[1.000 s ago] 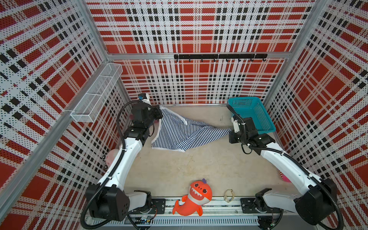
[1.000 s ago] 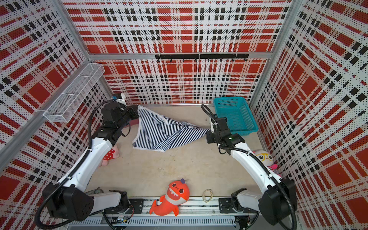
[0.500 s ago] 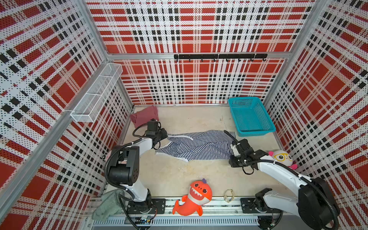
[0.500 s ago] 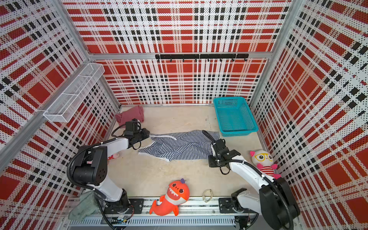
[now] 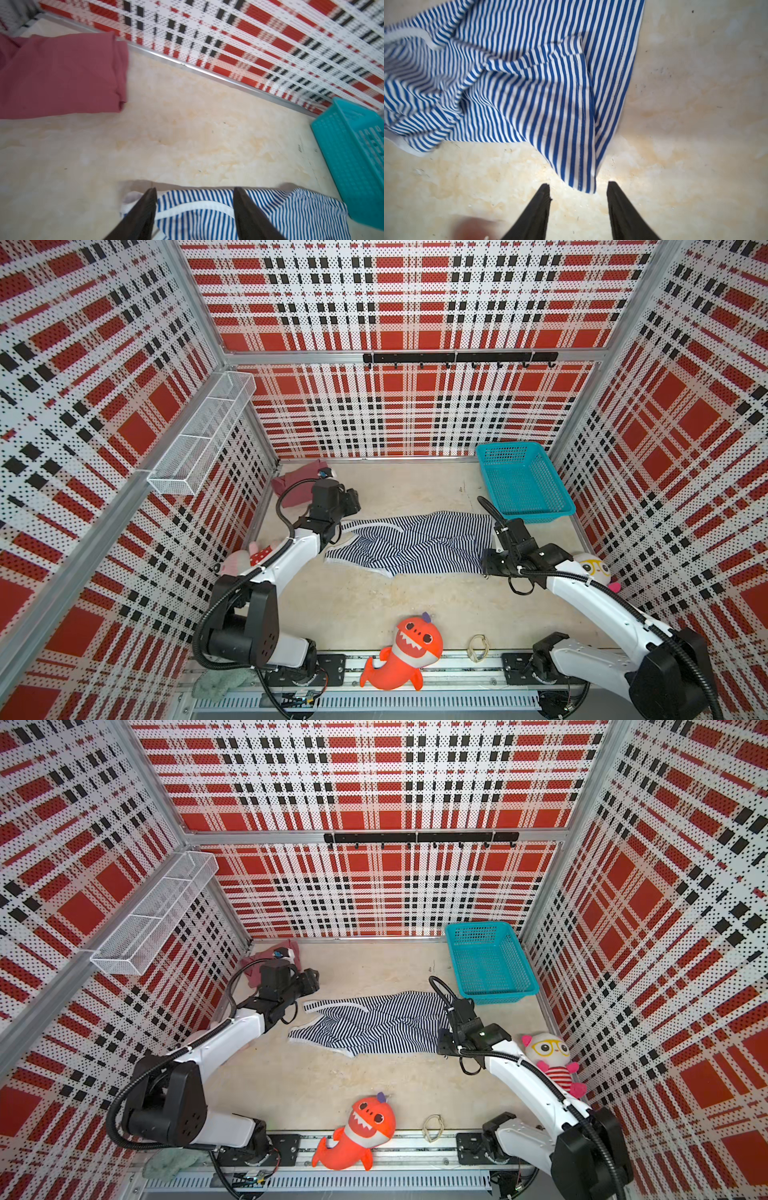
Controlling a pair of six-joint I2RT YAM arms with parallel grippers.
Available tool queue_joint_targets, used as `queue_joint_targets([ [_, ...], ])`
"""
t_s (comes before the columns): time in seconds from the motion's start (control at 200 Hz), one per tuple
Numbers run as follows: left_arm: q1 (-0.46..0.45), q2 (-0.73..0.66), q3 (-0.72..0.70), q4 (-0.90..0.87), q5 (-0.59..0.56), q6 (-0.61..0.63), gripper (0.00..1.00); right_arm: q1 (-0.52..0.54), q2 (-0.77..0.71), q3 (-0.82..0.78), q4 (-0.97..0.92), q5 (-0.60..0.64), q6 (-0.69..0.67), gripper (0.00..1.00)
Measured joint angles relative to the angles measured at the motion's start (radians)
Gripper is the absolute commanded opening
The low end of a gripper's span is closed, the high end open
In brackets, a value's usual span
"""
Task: Fold and stack tank tops
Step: Smooth out the tank top at the center of the table.
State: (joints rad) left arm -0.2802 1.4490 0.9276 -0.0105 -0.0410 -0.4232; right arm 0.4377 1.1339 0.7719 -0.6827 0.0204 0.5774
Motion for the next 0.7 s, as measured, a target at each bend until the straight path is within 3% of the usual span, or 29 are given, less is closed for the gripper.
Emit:
queue_joint_targets([
  [0.145, -0.186, 0.163, 0.063, -0.023, 0.018, 0.005, 0.48, 0.000, 0.069, 0.005, 0.074, -0.020, 0.040, 0.44],
  [0.256, -0.283, 0.339, 0.169, -0.063, 0.022, 0.019, 0.57, 0.000, 0.065, -0.011, 0.108, -0.026, 0.061, 0.45],
  [0.356, -0.320, 0.454, 0.238, -0.088, 0.029, 0.029, 0.65, 0.001, 0.031, -0.045, 0.120, -0.031, 0.080, 0.48],
  [0.491, -0.321, 0.544, 0.286, -0.101, 0.012, 0.033, 0.64, 0.000, -0.012, -0.082, 0.111, 0.003, 0.097, 0.48],
  [0.586, -0.321, 0.557, 0.305, -0.107, -0.010, 0.035, 0.56, 0.000, -0.018, -0.085, 0.105, 0.002, 0.098, 0.48],
  [0.702, -0.321, 0.562, 0.320, -0.124, -0.050, 0.039, 0.32, 0.000, -0.018, -0.085, 0.105, 0.013, 0.098, 0.48],
])
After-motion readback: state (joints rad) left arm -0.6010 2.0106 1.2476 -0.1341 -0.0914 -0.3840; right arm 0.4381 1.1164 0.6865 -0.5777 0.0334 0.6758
